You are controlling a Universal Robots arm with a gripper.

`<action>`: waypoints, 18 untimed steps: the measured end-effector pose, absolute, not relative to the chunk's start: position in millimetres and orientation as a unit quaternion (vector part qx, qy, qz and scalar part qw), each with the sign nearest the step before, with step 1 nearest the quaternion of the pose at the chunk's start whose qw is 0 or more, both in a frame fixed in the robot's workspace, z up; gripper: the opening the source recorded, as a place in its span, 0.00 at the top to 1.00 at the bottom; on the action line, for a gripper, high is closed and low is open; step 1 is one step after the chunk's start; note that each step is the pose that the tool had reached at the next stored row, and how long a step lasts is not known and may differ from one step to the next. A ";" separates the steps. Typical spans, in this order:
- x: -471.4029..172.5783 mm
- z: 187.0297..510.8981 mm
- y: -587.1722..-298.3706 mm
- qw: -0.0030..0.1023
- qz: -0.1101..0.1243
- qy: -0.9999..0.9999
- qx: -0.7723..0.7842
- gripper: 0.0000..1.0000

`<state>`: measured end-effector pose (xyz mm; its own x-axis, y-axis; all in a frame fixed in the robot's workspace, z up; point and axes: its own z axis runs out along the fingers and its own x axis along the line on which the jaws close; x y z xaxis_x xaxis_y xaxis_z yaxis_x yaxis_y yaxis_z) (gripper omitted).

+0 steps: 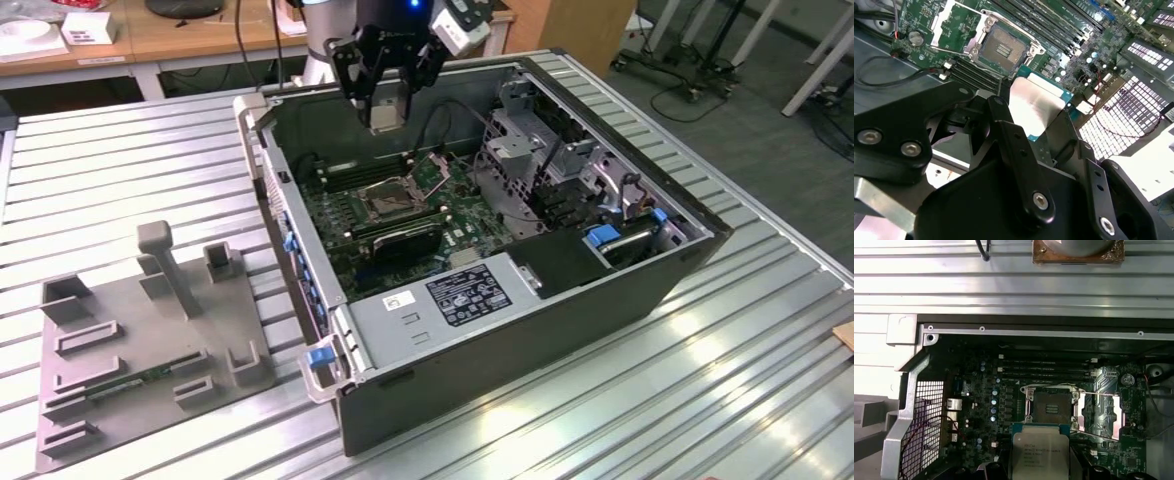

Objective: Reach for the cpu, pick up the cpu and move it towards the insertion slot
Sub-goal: 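Pick up the cpu and move it towards the insertion slot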

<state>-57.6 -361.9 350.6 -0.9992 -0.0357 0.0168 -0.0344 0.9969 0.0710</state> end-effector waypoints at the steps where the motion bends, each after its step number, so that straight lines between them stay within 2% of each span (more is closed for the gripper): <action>1: -57.6 350.6 -361.8 0.009 -0.035 -0.999 0.018 0.46; 18: -56.6 333.0 -353.5 0.009 -0.036 -0.999 0.018 0.46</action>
